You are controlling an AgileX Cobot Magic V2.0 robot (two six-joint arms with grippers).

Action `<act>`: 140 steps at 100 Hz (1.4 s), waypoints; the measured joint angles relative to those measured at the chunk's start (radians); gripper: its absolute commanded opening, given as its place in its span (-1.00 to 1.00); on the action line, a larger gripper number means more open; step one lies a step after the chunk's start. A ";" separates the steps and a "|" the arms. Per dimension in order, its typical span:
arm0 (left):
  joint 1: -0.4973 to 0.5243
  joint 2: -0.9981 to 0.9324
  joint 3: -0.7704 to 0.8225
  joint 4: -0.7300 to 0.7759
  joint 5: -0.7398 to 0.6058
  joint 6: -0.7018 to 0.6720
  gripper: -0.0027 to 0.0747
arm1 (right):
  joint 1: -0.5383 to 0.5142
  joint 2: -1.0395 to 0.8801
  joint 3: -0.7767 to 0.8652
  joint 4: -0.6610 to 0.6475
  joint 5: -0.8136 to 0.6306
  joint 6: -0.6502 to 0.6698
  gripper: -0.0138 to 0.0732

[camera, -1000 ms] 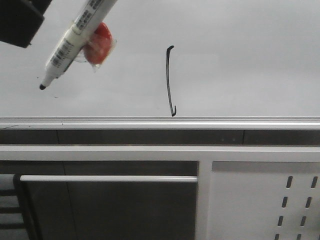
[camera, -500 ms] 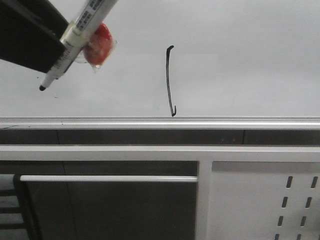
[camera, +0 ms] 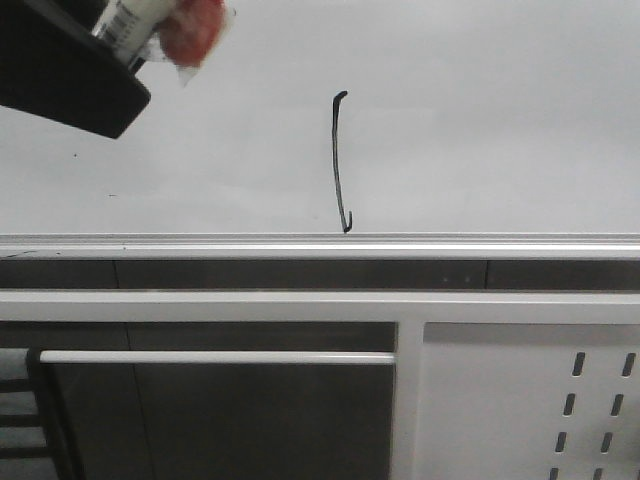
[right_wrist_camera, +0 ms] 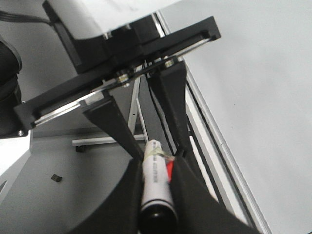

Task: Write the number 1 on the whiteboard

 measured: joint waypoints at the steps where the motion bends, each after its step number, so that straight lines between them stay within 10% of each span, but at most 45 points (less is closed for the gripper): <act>1: 0.000 0.000 0.000 0.000 0.001 0.000 -0.31 | 0.000 0.000 0.000 0.000 0.000 0.000 -0.86; 66: -0.002 0.000 0.000 0.000 -0.009 0.000 -0.75 | 0.000 0.000 0.000 -0.006 -0.026 0.000 -0.86; 104: -0.002 0.000 0.000 -0.021 -0.009 0.002 -0.32 | 0.000 0.018 -0.004 -0.006 -0.026 0.000 -0.86; 140: -0.002 0.000 0.000 -0.031 -0.009 0.002 -0.34 | 0.000 0.031 -0.004 -0.006 -0.023 0.002 -0.86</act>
